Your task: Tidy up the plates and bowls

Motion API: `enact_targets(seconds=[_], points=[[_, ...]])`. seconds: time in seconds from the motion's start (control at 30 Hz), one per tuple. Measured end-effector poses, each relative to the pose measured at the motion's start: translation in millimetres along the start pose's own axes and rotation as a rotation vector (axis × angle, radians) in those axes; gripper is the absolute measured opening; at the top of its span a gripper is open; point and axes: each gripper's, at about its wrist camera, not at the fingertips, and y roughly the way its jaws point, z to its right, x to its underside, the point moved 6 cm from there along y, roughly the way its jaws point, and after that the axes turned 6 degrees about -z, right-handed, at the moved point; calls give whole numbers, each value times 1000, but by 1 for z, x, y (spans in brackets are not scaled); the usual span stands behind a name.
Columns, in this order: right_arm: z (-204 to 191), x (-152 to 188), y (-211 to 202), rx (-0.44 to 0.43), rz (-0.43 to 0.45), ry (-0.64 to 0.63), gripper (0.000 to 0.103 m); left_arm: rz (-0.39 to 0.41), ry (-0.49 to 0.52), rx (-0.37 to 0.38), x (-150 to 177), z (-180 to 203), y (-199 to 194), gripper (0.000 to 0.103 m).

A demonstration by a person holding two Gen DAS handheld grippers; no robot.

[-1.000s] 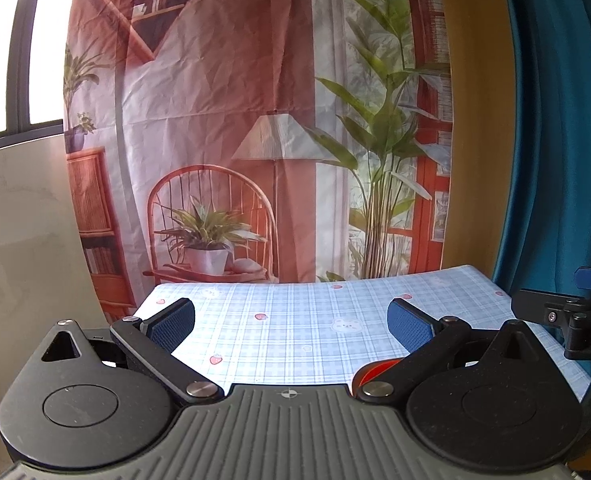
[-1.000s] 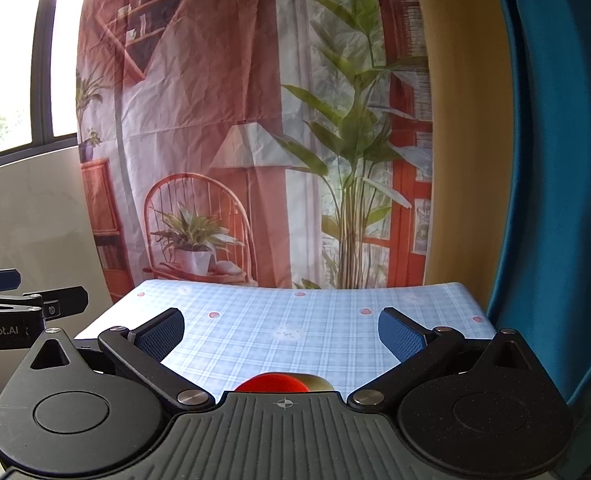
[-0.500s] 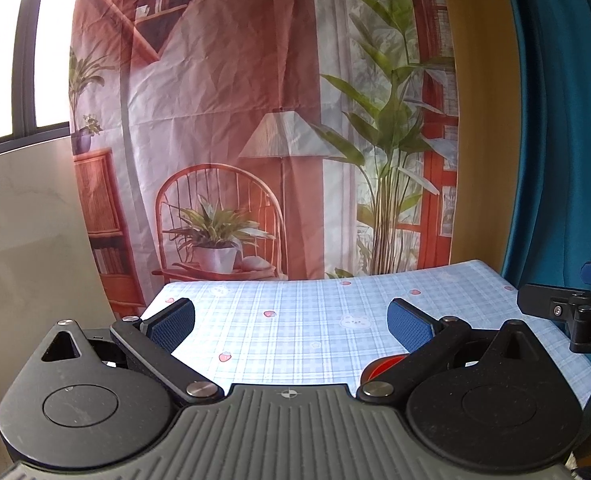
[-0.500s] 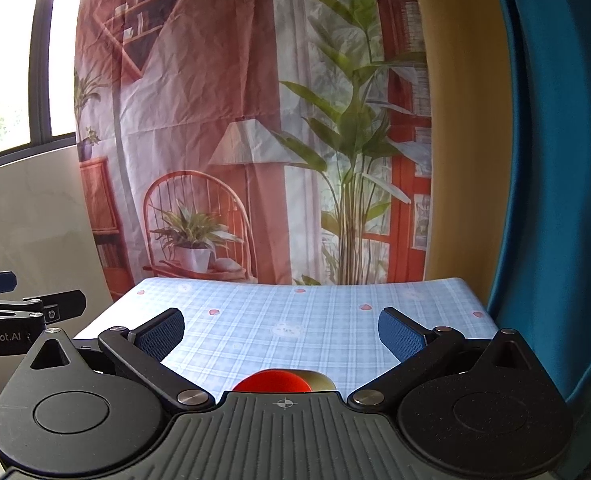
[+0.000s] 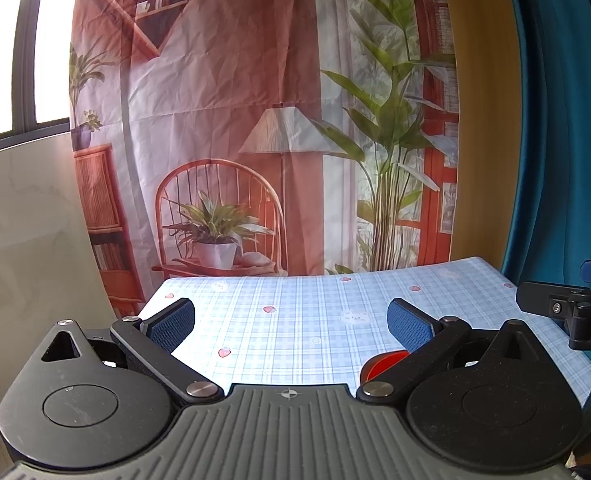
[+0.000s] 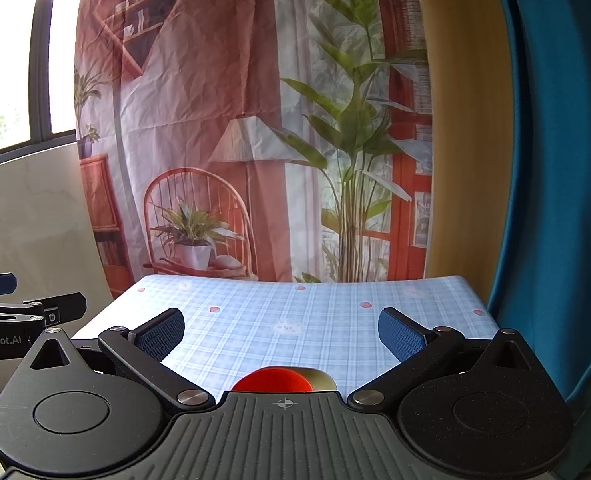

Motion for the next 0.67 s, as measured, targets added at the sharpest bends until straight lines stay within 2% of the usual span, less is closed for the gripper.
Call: enact_targets(seconds=[0.67], points=[[1, 4, 3, 4, -13, 7, 103, -15, -3, 2, 2, 1, 2, 103]])
